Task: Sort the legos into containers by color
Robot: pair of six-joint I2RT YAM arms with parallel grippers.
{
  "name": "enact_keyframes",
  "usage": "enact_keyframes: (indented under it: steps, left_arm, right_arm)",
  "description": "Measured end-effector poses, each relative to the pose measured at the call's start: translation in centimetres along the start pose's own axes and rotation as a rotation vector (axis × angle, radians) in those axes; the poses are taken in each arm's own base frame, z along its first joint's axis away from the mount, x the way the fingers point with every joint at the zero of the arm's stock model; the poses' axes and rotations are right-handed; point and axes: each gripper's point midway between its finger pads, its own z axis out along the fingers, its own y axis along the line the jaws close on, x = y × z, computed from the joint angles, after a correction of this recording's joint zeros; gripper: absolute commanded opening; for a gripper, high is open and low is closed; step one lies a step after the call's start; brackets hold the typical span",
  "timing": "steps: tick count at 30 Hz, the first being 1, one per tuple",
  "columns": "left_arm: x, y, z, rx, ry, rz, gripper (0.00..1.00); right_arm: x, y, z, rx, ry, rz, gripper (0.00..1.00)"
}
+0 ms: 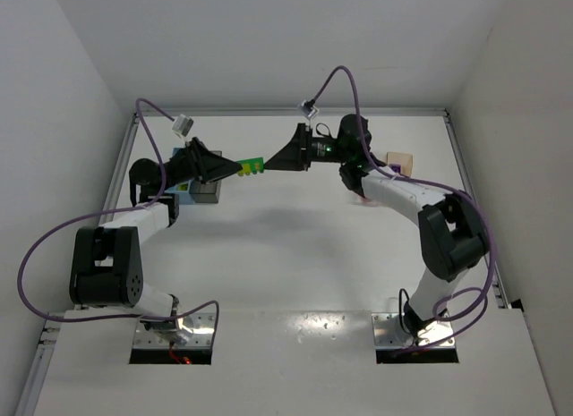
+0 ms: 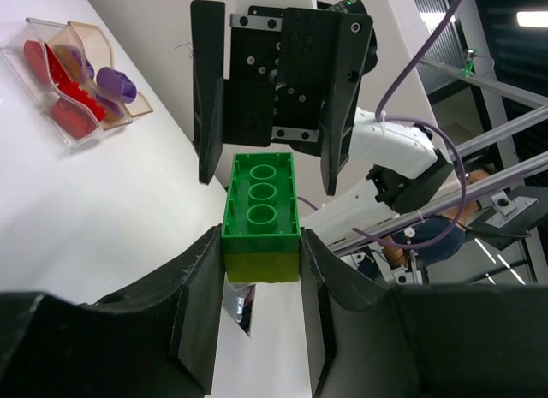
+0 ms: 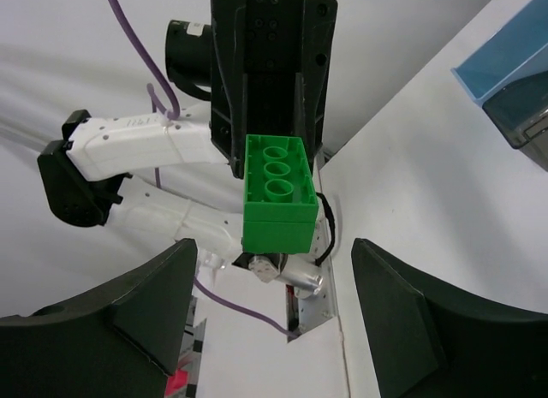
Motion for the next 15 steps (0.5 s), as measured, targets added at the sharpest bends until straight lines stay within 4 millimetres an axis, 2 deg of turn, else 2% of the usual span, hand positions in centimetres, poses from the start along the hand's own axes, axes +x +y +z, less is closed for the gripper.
enact_keyframes:
  steps: [6,7,15]
  left_arm:
    - [0.0,-0.1,0.0,0.002,-0.002,-0.001,0.0]
    - [0.0,-0.1,0.0,0.002,-0.002,-0.001,0.0]
    - [0.2,-0.2,0.4,0.011,0.004,0.005,0.0]
  right_arm:
    - [0.6,-0.3,1.2,-0.003,0.014,0.015,0.64]
    - [0.6,-0.3,1.2,-0.003,0.015,0.015,0.6]
    - [0.7,0.1,1.7,-0.012,0.019,0.01,0.49]
